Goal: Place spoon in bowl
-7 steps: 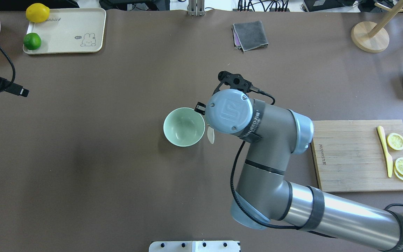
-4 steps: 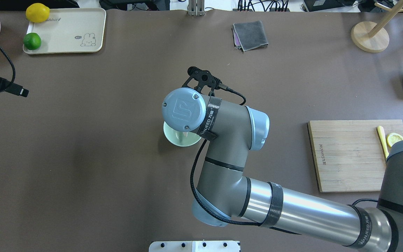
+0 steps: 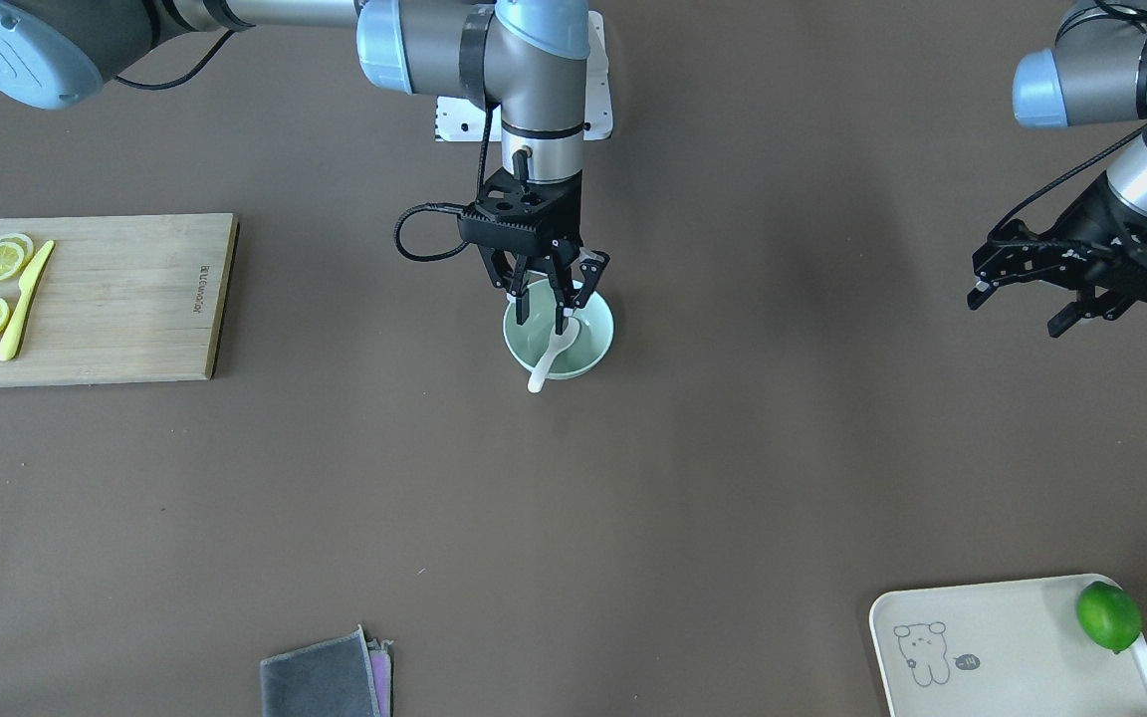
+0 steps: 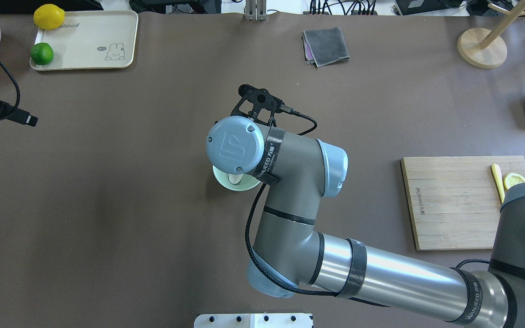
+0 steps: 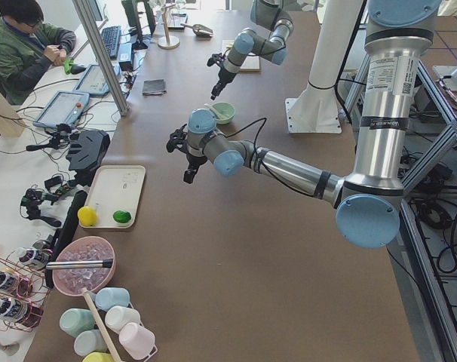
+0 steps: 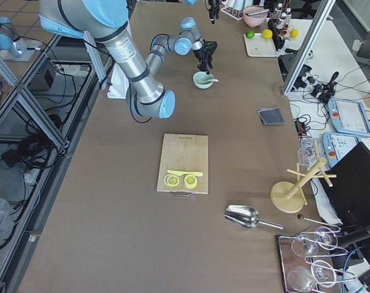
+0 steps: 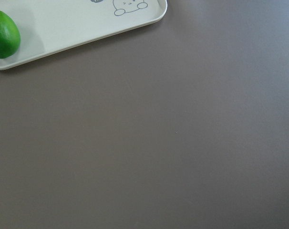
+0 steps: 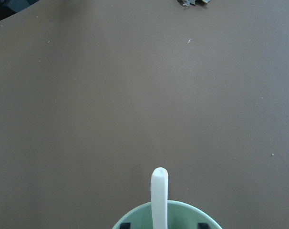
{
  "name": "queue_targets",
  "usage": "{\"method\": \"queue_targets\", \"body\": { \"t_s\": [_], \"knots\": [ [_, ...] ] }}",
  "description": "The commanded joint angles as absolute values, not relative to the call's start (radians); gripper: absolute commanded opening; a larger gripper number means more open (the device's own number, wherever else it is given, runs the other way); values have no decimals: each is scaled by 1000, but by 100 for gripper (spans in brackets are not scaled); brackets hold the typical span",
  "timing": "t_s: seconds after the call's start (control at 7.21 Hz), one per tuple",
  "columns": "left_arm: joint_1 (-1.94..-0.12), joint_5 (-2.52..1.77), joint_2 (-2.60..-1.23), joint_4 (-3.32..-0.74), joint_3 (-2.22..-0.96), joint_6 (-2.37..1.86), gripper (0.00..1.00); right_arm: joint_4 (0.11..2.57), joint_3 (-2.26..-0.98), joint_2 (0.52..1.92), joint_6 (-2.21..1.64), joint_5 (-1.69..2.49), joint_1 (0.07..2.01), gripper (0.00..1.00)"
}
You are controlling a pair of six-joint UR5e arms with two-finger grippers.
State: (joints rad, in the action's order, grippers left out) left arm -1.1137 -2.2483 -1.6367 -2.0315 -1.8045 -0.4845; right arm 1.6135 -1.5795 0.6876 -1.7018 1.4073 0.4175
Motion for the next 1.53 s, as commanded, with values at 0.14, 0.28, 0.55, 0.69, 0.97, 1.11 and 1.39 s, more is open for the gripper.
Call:
{"method": "queue_targets", "body": {
  "t_s": [0.14, 0.28, 0.55, 0.69, 0.97, 1.11, 1.39],
  "knots": [
    [-1115, -2253, -1629, -2033, -1804, -479, 99, 1615, -1681, 753, -1567, 1458, 458, 100],
    [-1135, -2253, -1628, -2026, -1807, -454, 99, 1621, -1727, 791, -1504, 1541, 521, 100],
    [-1283, -2294, -1623, -1902, -1810, -202, 99, 1621, -1865, 947, -1291, 1695, 656, 100],
    [-1377, -2339, -1624, -1791, -1810, -49, 99, 1623, -1900, 1001, -1219, 1736, 711, 100],
    [-1545, -2350, -1635, -1526, -1812, 244, 99, 1623, -1910, 1086, -951, 1953, 893, 100],
    [-1572, -2349, -1661, -1361, -1807, 362, 99, 1621, -1910, 1147, -786, 2088, 1011, 100],
    [-1612, -2318, -1622, -1310, -1798, 469, 99, 1623, -1914, 1323, -495, 2320, 1223, 100]
  ]
}}
